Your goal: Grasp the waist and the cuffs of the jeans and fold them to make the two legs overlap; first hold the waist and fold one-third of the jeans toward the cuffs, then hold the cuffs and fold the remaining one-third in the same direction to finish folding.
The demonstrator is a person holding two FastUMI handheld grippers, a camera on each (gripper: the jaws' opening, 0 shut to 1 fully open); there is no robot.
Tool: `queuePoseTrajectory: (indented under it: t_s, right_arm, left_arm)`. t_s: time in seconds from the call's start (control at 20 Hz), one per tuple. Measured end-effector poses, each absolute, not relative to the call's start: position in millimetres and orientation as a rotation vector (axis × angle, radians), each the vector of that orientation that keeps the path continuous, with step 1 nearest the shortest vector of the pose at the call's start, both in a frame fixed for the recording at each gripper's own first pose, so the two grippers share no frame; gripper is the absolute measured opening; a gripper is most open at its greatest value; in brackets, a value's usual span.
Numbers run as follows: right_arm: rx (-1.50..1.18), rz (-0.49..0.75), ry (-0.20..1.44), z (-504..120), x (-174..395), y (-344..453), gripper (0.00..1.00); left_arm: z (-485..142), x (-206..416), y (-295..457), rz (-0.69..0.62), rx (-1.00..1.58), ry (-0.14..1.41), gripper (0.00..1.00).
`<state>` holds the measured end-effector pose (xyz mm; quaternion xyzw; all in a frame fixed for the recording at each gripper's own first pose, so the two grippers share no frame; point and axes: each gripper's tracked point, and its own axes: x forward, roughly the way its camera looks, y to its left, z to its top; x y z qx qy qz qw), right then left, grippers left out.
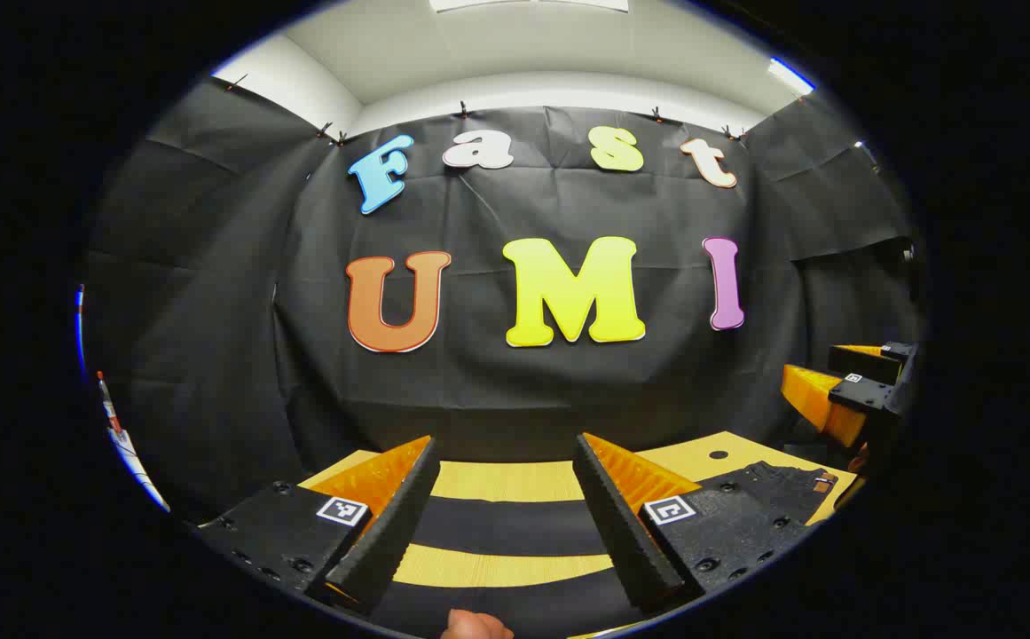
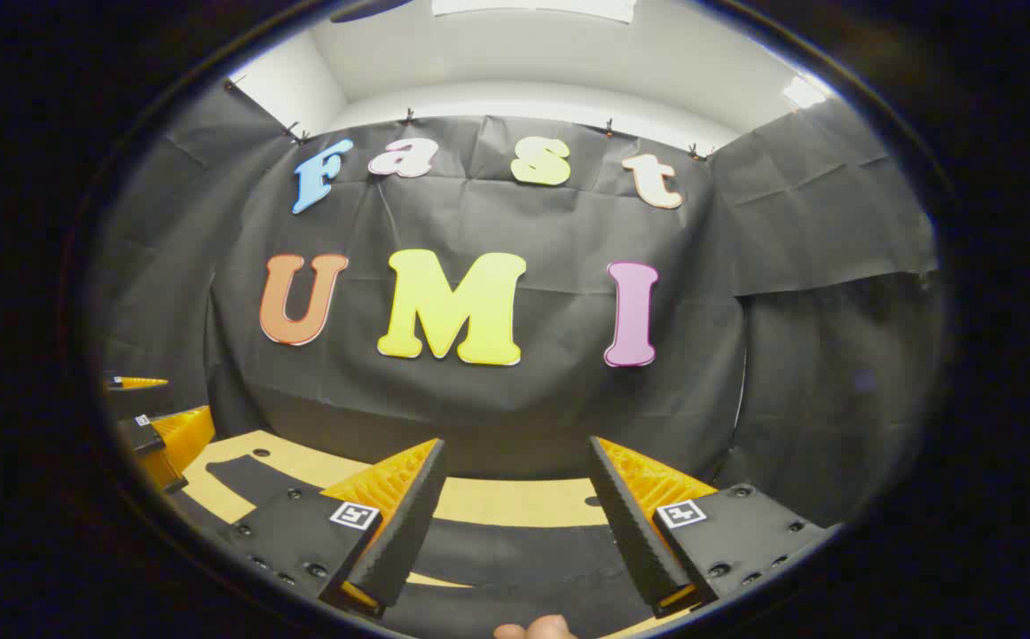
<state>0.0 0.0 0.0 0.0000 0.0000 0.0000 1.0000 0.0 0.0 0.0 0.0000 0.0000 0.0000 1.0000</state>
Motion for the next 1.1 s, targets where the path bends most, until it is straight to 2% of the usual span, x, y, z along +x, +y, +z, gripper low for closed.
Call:
queuePoseTrajectory:
  t_s: [0.85, 1.1]
  right_arm:
    - [-0.009, 0.023, 0.015, -3, 6, 11, 0.95]
    - [-0.006, 0.052, 0.028, -8, 10, 20, 0.95]
  left_arm:
    - [4, 9, 13, 0.004, 0.028, -0.016, 0.97]
    - [-22, 3, 53, 0.100, -0.028, 0.069, 0.99]
